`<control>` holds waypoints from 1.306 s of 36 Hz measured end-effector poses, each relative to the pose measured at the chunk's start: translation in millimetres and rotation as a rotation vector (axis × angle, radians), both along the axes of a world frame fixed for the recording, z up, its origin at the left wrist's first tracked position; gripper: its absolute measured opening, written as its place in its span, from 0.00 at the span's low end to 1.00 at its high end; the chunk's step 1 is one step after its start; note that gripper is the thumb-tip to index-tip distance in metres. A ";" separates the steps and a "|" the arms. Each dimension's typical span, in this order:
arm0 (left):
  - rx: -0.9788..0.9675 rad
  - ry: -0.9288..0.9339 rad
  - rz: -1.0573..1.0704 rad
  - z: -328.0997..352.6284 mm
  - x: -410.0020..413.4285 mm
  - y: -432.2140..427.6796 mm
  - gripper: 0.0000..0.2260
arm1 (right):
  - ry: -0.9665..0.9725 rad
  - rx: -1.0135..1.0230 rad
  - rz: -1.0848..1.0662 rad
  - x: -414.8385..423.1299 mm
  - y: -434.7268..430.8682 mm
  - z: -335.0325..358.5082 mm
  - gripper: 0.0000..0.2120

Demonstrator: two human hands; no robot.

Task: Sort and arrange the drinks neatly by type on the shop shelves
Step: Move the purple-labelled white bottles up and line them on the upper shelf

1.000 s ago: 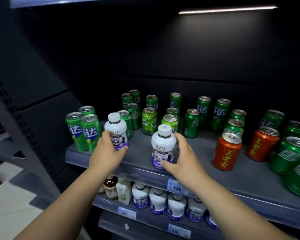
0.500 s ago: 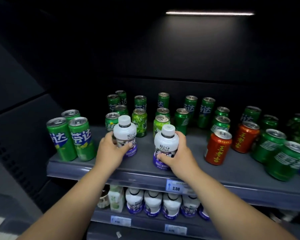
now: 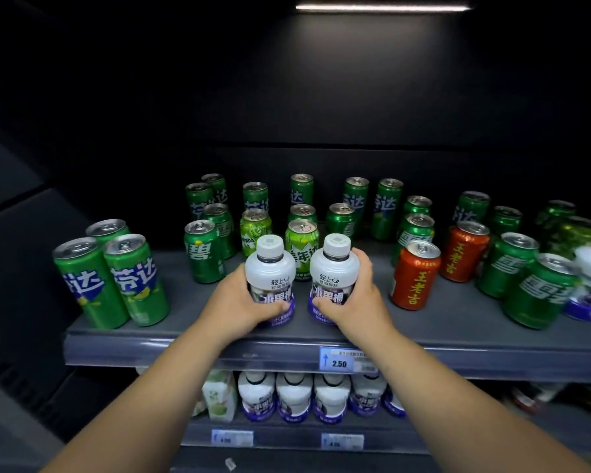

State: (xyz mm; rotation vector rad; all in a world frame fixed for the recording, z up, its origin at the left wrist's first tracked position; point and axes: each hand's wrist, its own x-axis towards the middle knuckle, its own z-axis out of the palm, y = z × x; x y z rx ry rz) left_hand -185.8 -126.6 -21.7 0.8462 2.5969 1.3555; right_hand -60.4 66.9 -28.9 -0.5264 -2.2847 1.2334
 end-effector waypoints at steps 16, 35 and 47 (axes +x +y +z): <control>-0.057 0.084 0.009 -13.3 2.1 4.5 0.44 | -0.031 0.037 -0.046 -2.4 3.4 -4.9 0.50; -0.075 0.067 -0.064 -12.7 0.1 1.2 0.54 | -0.066 0.090 0.020 2.4 -1.6 -1.4 0.50; -0.102 0.087 0.001 -11.4 7.1 -1.1 0.44 | -0.144 0.178 0.109 6.2 -9.2 5.4 0.58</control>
